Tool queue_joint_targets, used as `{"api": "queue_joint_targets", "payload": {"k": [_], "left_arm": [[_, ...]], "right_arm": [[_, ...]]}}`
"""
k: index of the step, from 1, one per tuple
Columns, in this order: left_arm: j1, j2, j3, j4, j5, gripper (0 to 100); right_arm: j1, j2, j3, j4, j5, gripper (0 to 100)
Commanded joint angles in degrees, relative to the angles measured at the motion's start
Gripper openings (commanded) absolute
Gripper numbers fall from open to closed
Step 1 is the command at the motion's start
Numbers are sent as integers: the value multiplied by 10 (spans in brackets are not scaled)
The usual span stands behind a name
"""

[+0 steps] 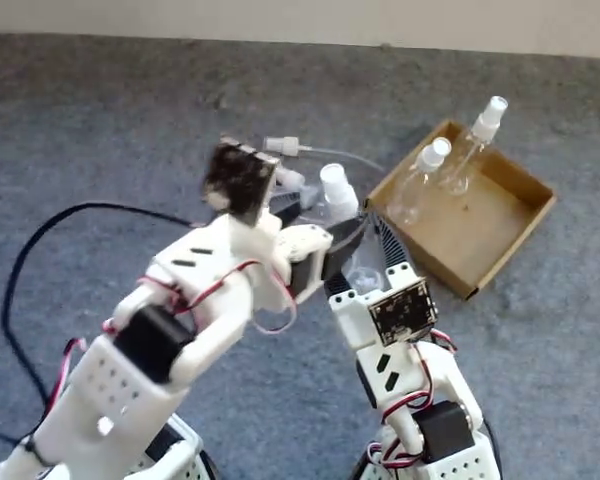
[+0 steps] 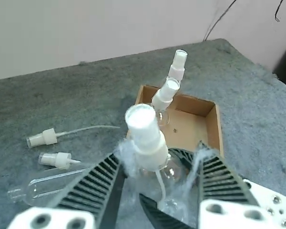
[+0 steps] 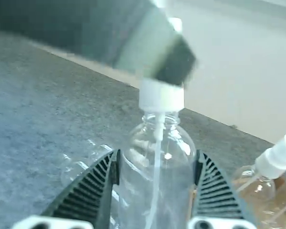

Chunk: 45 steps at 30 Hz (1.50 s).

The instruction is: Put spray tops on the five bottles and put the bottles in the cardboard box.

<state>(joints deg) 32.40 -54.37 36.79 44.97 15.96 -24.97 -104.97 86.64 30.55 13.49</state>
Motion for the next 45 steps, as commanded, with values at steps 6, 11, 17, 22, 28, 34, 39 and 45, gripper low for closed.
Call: {"api": "queue_joint_targets", "payload": {"k": [6,11,17,22,28,34,39,45], "left_arm": [[-27,-149,73,3,-9,200],[-28,-196,120,3,-9,200],[-28,-275,203,3,-9,199],[-22,-336,296,0,-9,199],[-21,-372,385,-1,-5,200],[24,-428,422,-1,-3,200],[63,-494,463,-32,25,200],[43,-508,517,-114,28,200]], "right_arm": [[51,-5,-41,-21,27,131],[101,-5,-41,-22,27,131],[183,-5,-39,-21,27,131],[225,-5,-53,-21,27,131],[145,-5,-92,-21,-42,131],[62,-5,-120,-65,-91,131],[-16,-5,-125,-67,-91,131],[-84,-5,-125,-66,-91,131]]}}
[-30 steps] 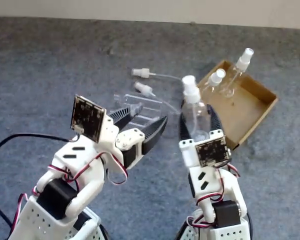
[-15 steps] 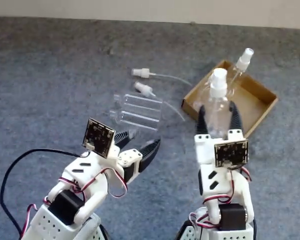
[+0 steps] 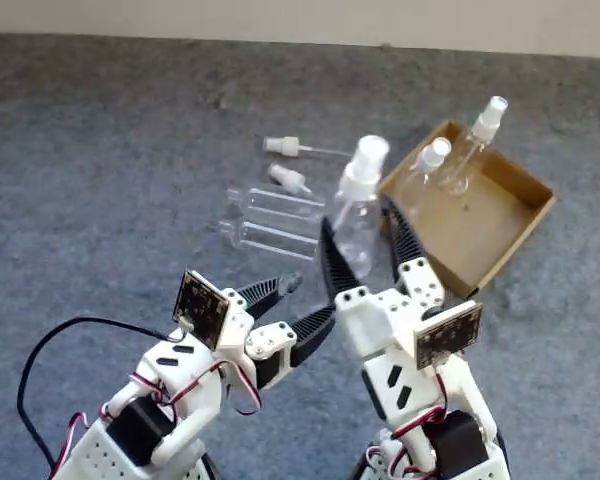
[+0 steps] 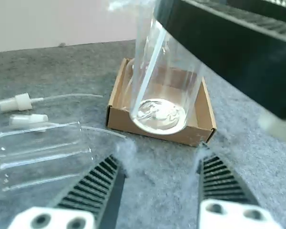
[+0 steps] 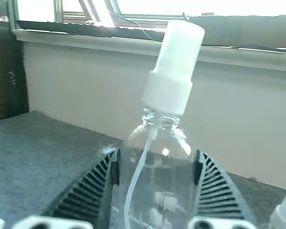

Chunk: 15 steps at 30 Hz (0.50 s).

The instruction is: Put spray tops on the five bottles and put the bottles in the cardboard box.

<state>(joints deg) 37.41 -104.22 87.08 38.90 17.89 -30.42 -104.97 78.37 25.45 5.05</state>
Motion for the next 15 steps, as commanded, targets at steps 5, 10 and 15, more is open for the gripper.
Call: {"api": "queue_joint_targets", "payload": {"k": [5,10,15], "left_arm": [[-8,-9,20,-84,9,200],[-26,-9,21,-84,9,200],[-52,-9,58,-141,36,200]], "right_arm": [[-48,-5,-43,-12,-6,131],[-63,-5,-44,41,-6,131],[-63,-5,-44,53,-6,130]]}}
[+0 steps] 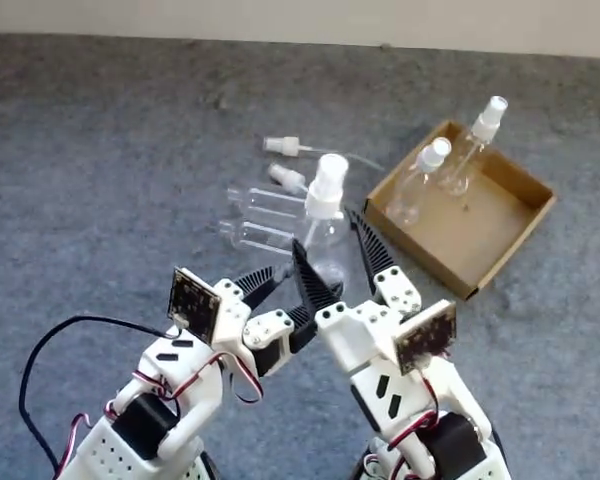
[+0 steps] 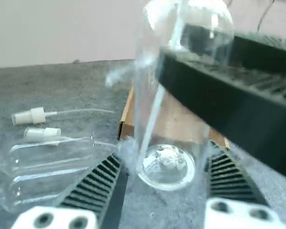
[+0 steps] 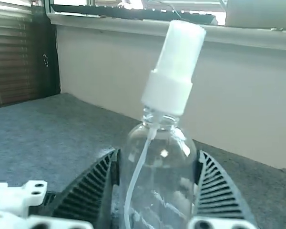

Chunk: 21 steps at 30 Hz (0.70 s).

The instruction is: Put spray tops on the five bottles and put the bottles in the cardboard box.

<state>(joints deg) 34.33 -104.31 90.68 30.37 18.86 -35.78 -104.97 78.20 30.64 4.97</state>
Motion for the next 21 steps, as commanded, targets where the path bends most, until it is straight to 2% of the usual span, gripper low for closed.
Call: {"api": "queue_joint_targets", "payload": {"k": [1,5,11,21], "left_arm": [[-21,-8,36,-73,24,200],[-24,-8,63,-111,25,200],[-24,-8,63,-113,25,200],[-25,-8,63,-111,25,199]], "right_arm": [[-9,-5,-42,1,-5,130],[-10,-5,-60,15,-5,130],[-42,-5,-113,79,-6,130],[-44,-5,-136,117,-6,130]]}}
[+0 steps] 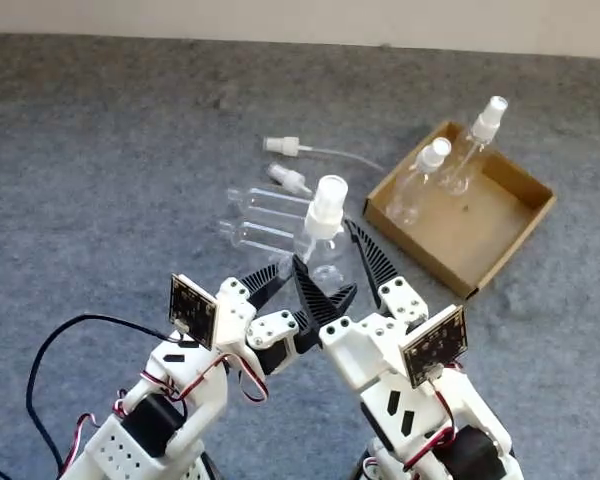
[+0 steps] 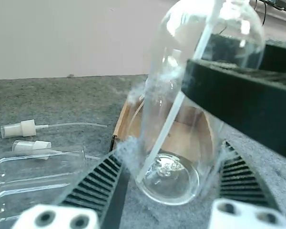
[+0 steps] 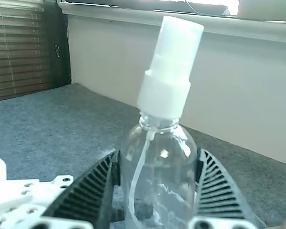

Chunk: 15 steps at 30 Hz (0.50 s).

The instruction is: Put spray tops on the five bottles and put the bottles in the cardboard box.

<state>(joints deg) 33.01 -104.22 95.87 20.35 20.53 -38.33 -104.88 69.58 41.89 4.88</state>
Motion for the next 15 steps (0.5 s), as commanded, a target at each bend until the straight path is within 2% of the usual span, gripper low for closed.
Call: {"api": "queue_joint_targets", "payload": {"k": [1,8,15], "left_arm": [[-12,-9,11,-11,9,199],[-49,-9,11,-10,10,197],[-61,-9,11,-10,8,197]], "right_arm": [[-18,-6,-58,6,-5,130],[-18,-6,-125,82,-5,130],[-16,-6,-130,99,-5,130]]}}
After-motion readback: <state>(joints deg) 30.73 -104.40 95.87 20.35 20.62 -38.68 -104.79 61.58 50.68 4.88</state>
